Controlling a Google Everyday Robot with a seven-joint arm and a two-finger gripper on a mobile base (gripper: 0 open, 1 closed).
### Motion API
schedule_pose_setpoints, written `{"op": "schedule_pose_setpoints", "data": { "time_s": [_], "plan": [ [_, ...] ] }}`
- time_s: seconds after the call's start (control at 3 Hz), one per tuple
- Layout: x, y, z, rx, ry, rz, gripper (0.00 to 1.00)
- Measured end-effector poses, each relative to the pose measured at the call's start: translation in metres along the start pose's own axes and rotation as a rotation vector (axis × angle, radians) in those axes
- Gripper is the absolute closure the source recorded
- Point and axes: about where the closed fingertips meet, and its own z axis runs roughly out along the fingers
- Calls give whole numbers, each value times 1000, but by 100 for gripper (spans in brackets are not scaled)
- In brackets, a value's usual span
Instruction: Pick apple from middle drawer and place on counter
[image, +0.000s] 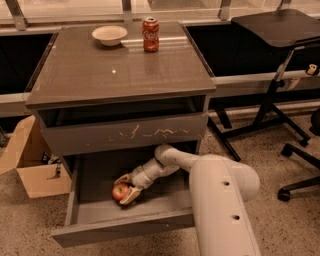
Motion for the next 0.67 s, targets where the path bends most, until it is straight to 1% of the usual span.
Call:
{"op": "schedule_pose_setpoints", "data": {
  "time_s": [0.33, 0.67],
  "plan": [
    [0, 0, 0, 0, 0, 0, 20],
    [0, 0, 0, 0, 0, 0, 0]
  ]
}}
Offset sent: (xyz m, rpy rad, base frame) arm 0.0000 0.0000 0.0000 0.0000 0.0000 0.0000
